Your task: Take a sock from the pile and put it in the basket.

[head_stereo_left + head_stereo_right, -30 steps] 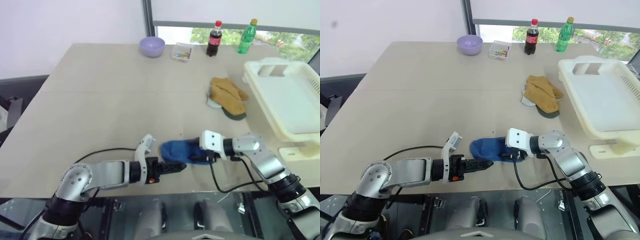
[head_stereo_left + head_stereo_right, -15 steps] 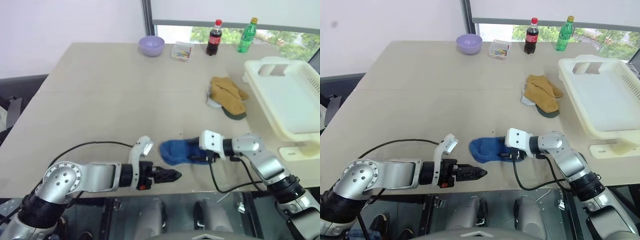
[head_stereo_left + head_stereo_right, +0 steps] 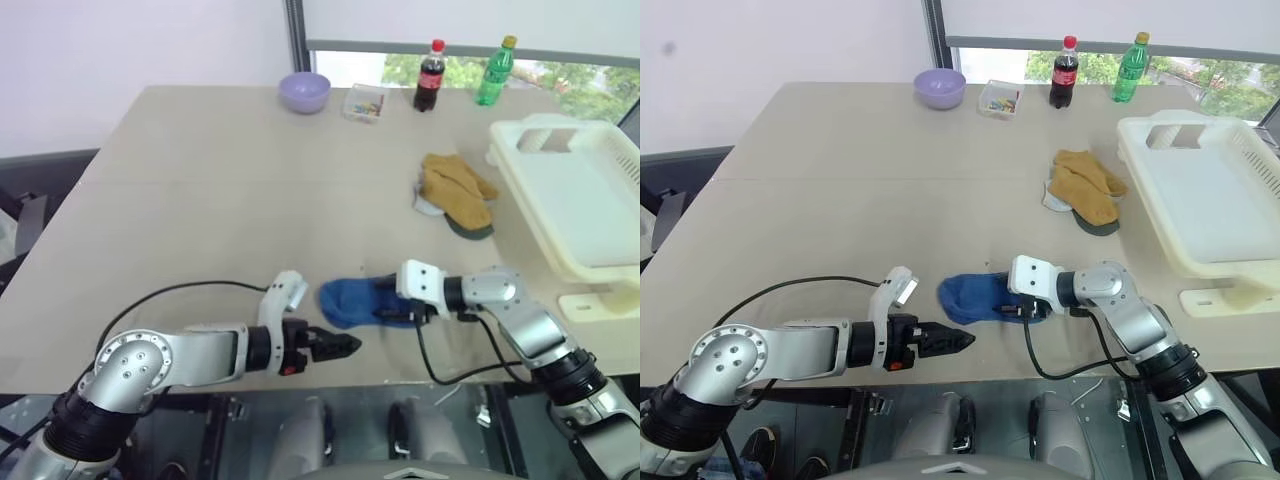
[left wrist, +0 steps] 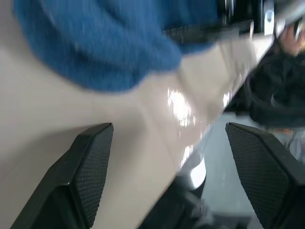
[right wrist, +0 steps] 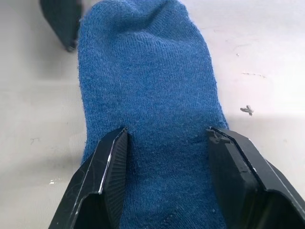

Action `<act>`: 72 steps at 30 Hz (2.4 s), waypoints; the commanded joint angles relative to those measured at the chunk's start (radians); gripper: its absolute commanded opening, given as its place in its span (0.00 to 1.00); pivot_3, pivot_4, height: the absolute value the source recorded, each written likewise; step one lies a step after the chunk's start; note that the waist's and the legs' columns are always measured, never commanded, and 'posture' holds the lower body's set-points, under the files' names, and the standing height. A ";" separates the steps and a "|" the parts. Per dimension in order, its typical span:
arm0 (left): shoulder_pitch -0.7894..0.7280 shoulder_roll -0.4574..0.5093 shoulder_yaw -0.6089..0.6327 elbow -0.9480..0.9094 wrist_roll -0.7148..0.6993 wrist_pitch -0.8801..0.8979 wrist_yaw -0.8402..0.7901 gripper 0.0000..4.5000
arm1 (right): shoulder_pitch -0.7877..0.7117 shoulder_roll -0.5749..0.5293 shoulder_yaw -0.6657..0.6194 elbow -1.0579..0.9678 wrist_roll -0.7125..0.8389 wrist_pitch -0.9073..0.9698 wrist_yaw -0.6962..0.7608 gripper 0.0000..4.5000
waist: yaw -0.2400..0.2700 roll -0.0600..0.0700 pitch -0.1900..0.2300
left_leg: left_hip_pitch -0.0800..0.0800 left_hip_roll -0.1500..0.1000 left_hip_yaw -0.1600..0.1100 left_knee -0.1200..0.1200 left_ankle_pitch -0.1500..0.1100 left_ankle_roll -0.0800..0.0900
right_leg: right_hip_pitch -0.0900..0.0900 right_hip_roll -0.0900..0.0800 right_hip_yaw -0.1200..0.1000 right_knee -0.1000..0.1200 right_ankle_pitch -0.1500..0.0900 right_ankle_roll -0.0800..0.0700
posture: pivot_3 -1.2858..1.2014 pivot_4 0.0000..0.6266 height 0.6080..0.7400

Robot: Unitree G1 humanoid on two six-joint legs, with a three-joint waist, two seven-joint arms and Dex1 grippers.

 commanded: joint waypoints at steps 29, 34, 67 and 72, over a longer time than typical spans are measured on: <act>-0.099 -0.225 0.084 0.219 -0.057 0.021 0.035 0.90 | 0.013 0.015 0.040 0.035 -0.048 0.036 -0.021 0.59 | 0.004 0.003 -0.003 | 0.000 0.000 -0.001 -0.001 0.000 0.000 | 0.001 -0.001 -0.001 -0.001 0.000 0.000 | 0.52 0.24 0.95; -0.113 -0.217 0.084 0.219 -0.152 0.022 0.005 0.90 | 0.023 0.011 0.038 0.037 -0.053 0.035 -0.029 0.59 | -0.001 -0.001 0.001 | -0.003 0.000 -0.002 -0.002 0.001 -0.002 | -0.001 -0.001 -0.002 -0.002 0.002 -0.003 | 0.52 0.24 0.95; -0.137 -0.422 0.081 0.358 0.061 0.000 -0.358 0.90 | 0.067 -0.011 -0.044 -0.126 0.052 0.195 -0.044 0.59 | 0.012 -0.002 0.006 | -0.005 -0.001 -0.002 -0.005 0.002 -0.001 | -0.001 0.002 -0.007 -0.006 0.000 0.000 | 0.52 0.24 0.95; -0.131 -0.474 0.117 0.398 0.118 0.006 -0.561 0.90 | 0.077 -0.020 -0.035 -0.139 0.050 0.208 -0.052 0.59 | 0.019 -0.002 0.008 | -0.006 -0.002 -0.002 -0.008 0.005 -0.003 | -0.001 0.006 -0.008 -0.011 0.001 -0.002 | 0.52 0.24 0.95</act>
